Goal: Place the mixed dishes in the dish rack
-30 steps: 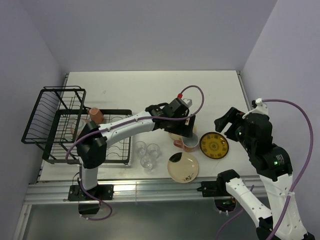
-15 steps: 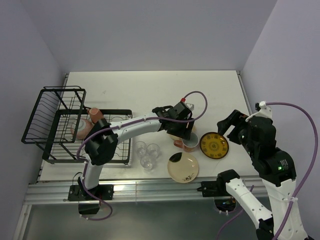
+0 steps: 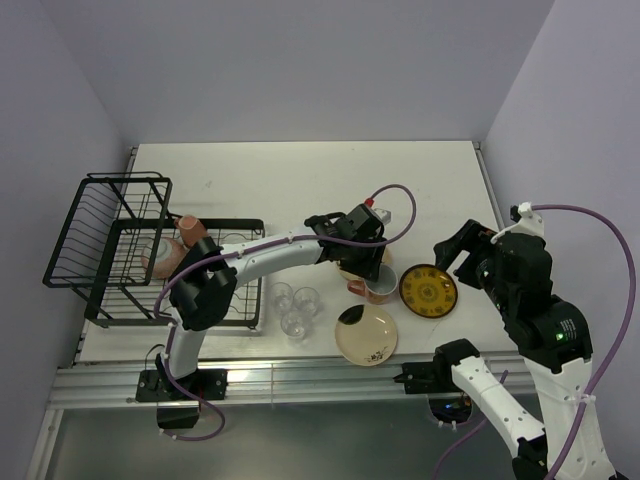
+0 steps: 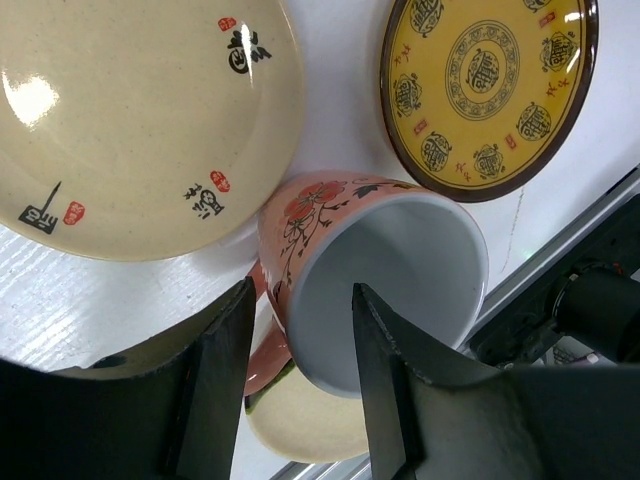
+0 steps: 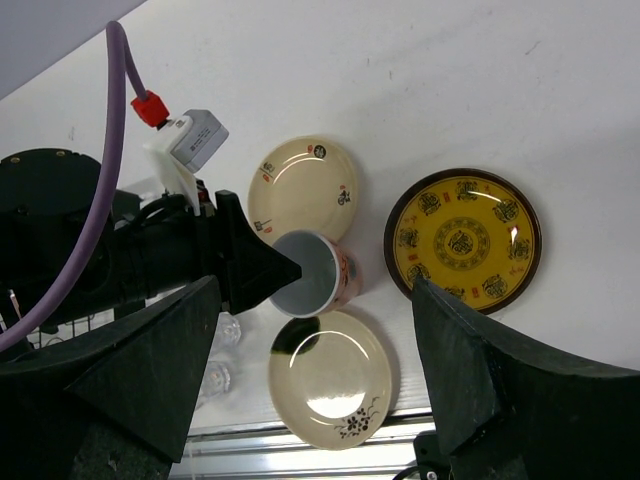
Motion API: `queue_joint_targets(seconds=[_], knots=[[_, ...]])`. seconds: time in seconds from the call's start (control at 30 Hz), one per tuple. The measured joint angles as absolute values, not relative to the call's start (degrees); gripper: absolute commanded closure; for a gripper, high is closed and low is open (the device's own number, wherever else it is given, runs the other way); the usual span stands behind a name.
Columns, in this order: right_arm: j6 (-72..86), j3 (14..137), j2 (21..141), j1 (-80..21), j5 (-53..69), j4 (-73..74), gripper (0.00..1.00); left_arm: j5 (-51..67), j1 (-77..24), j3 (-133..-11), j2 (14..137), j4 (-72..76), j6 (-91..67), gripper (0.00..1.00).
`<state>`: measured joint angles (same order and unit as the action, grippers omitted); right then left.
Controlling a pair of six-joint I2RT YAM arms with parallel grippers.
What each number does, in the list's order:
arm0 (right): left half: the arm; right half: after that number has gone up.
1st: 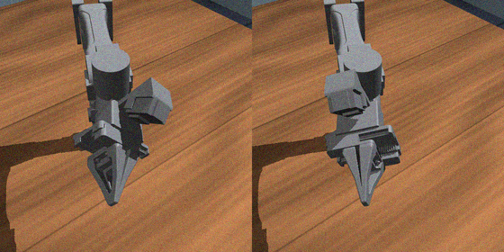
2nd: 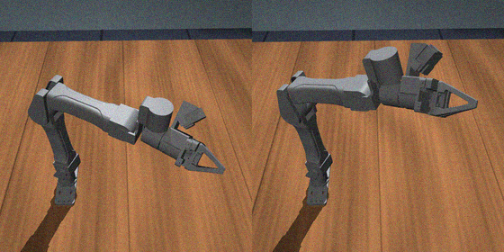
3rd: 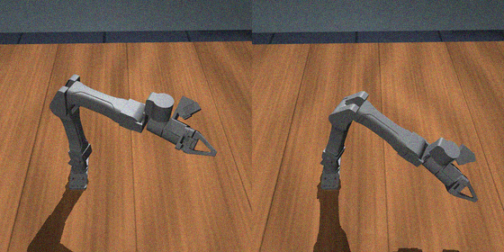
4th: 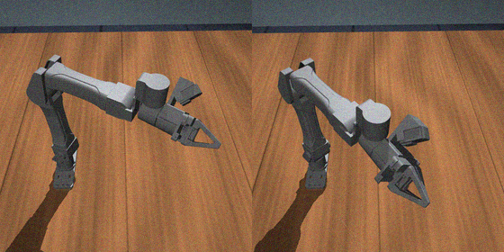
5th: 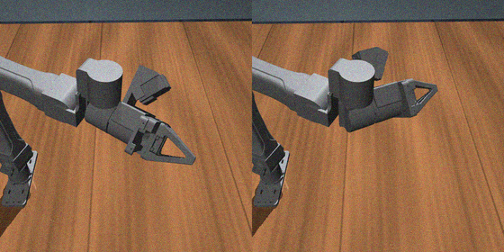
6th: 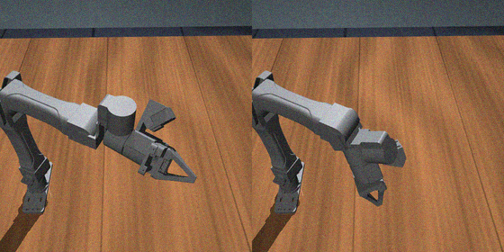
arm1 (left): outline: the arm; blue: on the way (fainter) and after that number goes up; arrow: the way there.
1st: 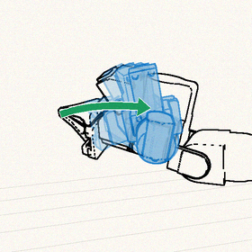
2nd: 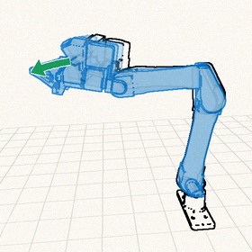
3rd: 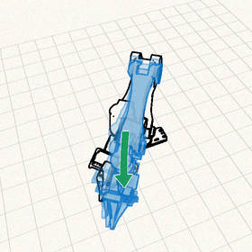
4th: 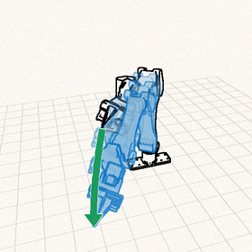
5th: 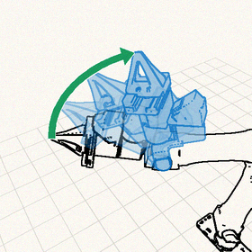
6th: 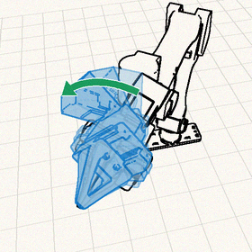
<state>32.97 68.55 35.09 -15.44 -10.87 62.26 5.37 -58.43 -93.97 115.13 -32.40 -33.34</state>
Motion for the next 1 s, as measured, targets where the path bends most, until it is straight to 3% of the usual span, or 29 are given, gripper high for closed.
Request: queue_joint_targets(seconds=[0.13,0.2,0.4,0.77,0.87,0.93,1.0], knots=[[33.0,68.6,35.1,-15.4,-10.9,62.3,0.15,5.4,-58.4,-94.1,115.4,-32.4,-32.5,0.53],[33.0,68.6,35.1,-15.4,-10.9,62.5,0.16,5.7,-58.4,-94.4,115.8,-32.5,-32.2,0.60],[32.9,69.2,35.1,-15.4,-10.4,63.6,0.15,6.5,-58.0,-94.8,116.7,-32.8,-31.2,1.00],[31.2,71.8,36.0,-15.4,-9.9,64.3,0.14,12.4,-51.0,-93.8,112.6,-32.4,-33.9,1.00],[29.3,72.1,36.8,-15.4,-7.6,63.5,0.09,15.3,-46.3,-92.5,106.0,-29.6,-39.1,1.00],[28.2,72.1,37.3,-15.3,-3.9,62.2,0.01,18.8,-42.1,-87.4,98.6,-22.5,-46.6,1.00],[27.2,72.1,37.6,-15.3,0.6,60.2,0.00,21.9,-37.6,-81.4,90.4,-14.3,-55.8,1.00]])
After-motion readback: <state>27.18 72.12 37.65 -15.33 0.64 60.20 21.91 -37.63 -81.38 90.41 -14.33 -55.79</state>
